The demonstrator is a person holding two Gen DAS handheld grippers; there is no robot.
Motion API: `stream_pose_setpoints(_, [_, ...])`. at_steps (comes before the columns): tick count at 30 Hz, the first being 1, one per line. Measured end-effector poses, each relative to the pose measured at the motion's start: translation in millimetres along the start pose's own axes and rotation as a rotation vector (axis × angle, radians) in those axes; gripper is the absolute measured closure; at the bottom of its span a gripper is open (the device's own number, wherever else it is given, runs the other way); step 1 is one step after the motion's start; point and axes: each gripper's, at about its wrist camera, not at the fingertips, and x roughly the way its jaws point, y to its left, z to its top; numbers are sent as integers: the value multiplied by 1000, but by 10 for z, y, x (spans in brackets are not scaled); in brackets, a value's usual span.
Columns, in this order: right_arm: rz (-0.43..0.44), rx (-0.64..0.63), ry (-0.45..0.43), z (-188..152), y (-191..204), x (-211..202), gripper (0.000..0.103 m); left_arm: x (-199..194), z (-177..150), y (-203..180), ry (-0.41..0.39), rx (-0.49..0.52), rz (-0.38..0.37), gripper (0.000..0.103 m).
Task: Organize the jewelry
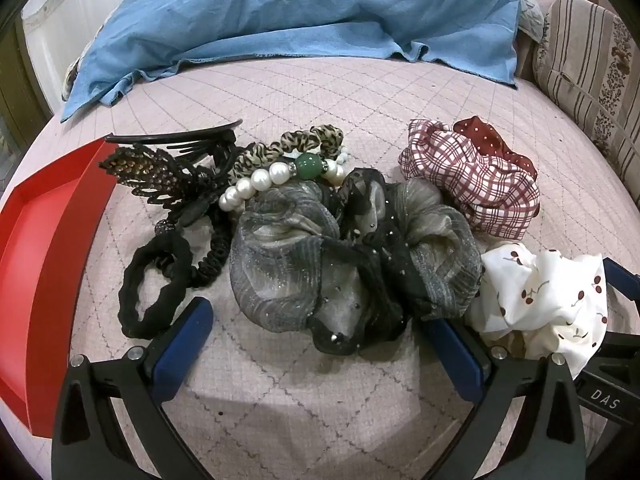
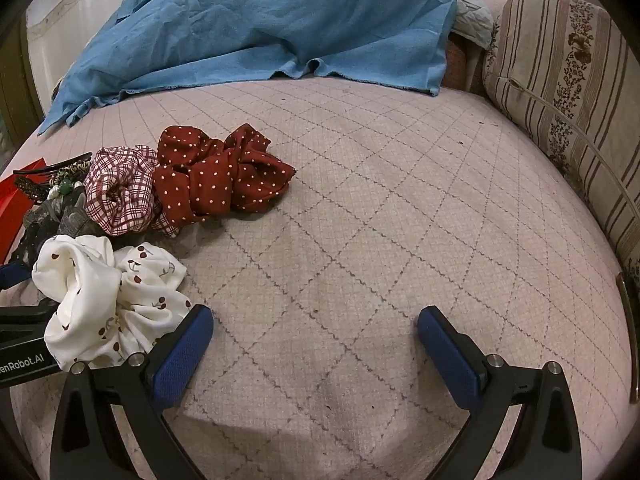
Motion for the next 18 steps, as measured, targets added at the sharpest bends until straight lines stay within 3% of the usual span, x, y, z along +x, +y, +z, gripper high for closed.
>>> stream_pose_setpoints(14, [1, 1, -2, -4, 1, -4, 0, -12, -34, -3, 6, -4, -9, 0])
stream_pose_setpoints(18, [16, 11, 1, -8, -13, -15, 0, -32, -54, 6, 38, 40, -46, 0])
